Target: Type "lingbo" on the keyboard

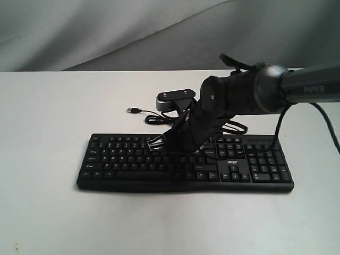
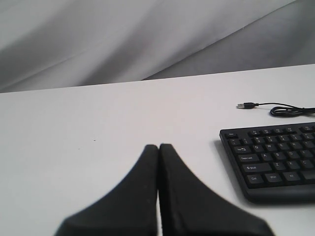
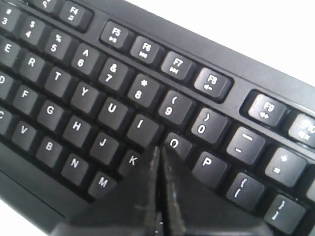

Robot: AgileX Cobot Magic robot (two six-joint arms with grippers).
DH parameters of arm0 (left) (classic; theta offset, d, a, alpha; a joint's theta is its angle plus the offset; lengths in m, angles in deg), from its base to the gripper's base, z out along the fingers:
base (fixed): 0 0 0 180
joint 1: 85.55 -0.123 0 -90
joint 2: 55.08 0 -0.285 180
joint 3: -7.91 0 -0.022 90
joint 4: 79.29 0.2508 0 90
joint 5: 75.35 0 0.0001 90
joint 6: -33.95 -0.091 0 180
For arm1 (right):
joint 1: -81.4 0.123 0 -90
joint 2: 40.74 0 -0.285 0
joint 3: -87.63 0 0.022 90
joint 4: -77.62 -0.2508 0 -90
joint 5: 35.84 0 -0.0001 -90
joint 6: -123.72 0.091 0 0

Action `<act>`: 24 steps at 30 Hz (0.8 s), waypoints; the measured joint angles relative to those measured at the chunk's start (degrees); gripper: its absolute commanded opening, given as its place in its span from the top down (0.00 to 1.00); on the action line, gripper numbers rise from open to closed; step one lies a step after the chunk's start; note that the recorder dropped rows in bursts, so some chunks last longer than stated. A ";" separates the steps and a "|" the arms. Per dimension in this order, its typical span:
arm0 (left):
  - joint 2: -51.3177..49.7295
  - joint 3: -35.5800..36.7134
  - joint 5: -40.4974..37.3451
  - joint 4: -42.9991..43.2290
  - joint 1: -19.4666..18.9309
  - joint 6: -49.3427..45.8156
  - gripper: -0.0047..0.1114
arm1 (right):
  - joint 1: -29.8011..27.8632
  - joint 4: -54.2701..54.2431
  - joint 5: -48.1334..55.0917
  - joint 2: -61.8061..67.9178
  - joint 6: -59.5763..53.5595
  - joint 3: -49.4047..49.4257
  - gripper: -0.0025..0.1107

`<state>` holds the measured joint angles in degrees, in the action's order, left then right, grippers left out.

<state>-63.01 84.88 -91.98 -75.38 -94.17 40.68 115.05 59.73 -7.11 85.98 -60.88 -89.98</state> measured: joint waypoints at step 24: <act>0.00 0.00 0.00 0.00 0.00 0.00 0.96 | 0.00 -5.70 -1.09 -0.38 -7.02 -3.04 0.98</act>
<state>-63.01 84.88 -91.98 -75.38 -94.17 40.68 115.05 54.03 -8.20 85.59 -67.89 -93.02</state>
